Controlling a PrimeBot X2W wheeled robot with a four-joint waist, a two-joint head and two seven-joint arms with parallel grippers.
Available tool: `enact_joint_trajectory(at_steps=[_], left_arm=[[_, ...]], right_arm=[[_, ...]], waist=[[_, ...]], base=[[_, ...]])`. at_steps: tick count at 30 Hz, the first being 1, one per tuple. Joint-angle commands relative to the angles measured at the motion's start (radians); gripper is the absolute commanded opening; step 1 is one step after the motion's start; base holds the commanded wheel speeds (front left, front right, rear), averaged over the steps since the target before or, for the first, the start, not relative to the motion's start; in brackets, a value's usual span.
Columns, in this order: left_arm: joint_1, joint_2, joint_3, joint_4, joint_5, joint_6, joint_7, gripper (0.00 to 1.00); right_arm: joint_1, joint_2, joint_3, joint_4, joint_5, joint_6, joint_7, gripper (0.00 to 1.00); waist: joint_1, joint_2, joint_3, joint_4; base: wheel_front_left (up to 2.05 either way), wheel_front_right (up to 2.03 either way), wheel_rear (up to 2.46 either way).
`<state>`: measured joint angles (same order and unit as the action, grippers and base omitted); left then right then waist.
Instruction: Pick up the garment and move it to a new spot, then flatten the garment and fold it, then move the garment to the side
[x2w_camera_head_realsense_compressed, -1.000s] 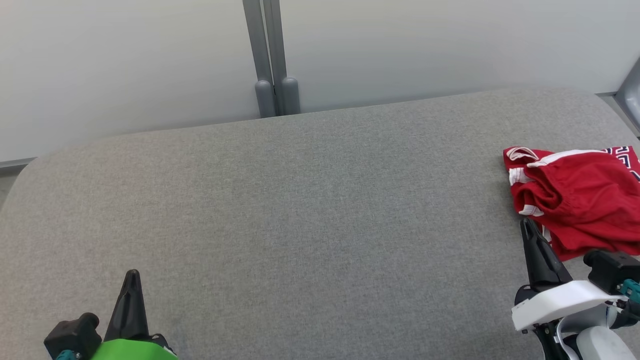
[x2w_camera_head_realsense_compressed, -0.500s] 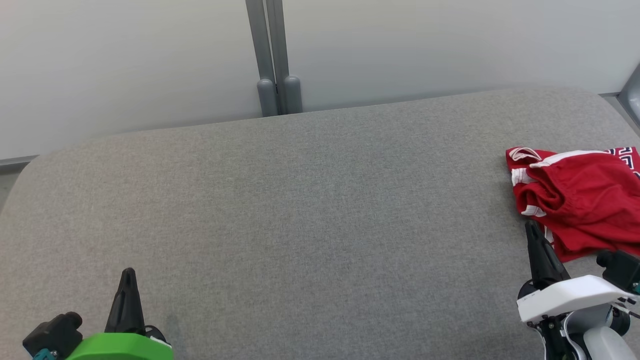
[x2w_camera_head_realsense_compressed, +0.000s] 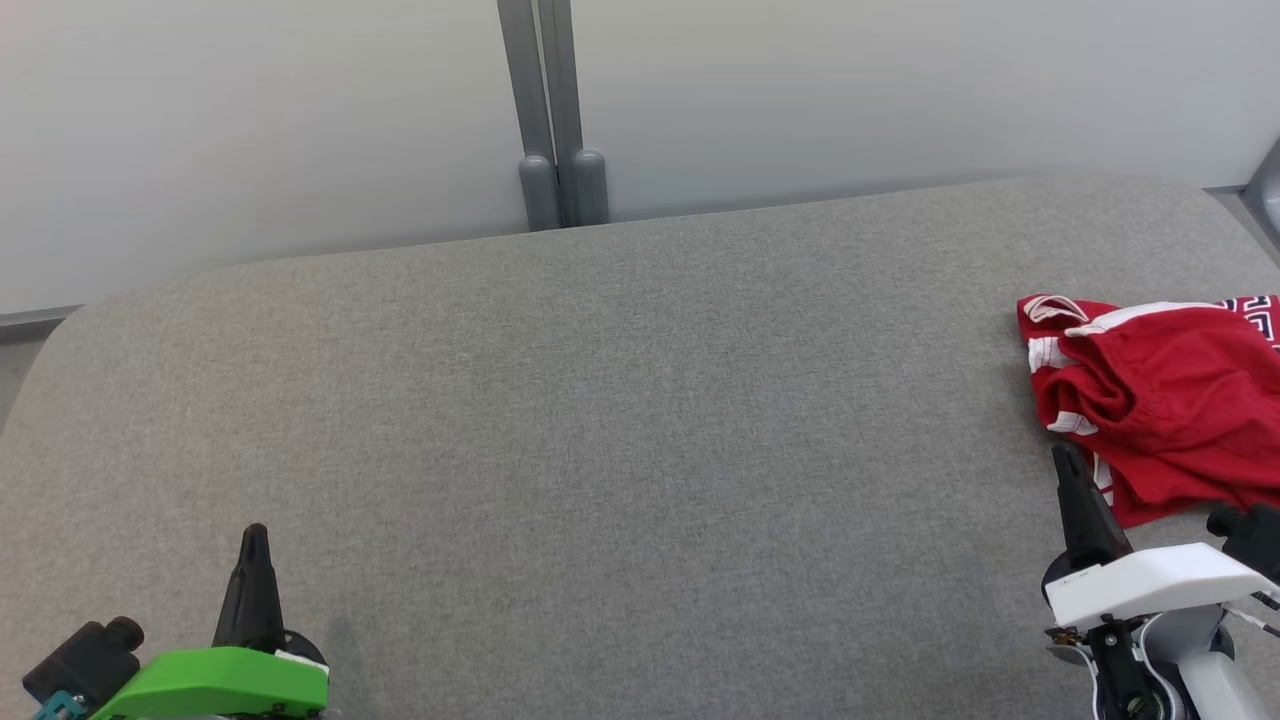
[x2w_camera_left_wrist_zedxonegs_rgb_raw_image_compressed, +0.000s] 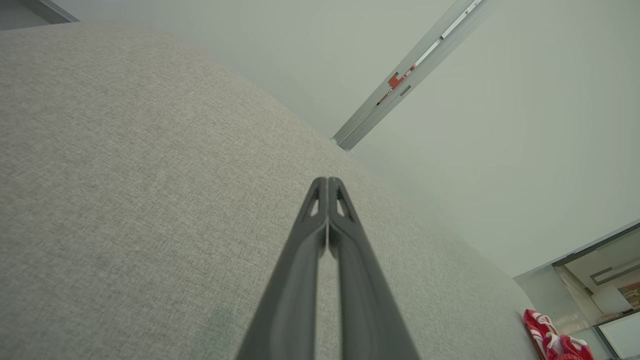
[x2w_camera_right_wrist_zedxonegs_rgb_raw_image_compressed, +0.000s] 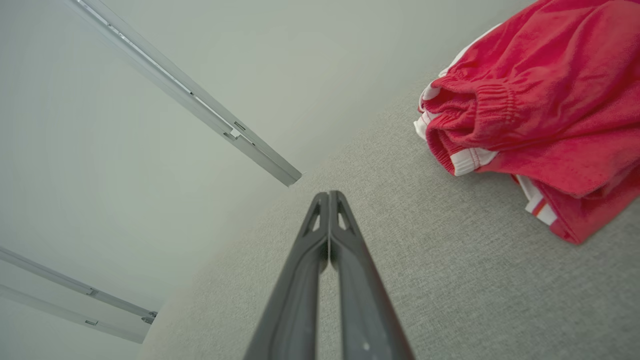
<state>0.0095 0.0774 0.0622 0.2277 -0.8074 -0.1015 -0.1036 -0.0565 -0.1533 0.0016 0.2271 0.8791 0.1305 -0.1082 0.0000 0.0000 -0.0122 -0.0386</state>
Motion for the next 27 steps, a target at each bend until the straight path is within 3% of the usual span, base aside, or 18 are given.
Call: enact_joint_trajectory(at_steps=[1, 27], left_arm=[[-0.031, 0.004, 0.007, -0.011, -0.032, -0.005, 0.006, 0.0], [-0.067, -0.008, 0.025, -0.001, -0.321, -0.015, 0.086, 0.0]], right_arm=[[-0.028, -0.002, -0.01, -0.008, 0.032, 0.001, 0.008, 0.0], [-0.041, 0.037, -0.051, 0.001, 0.295, 0.0, 0.09, 0.0]], waist=[[0.0, 0.0, 0.0, 0.001], [0.0, 0.0, 0.005, 0.012]], base=[[0.0, 0.0, 0.0], [0.0, 0.0, 0.0]])
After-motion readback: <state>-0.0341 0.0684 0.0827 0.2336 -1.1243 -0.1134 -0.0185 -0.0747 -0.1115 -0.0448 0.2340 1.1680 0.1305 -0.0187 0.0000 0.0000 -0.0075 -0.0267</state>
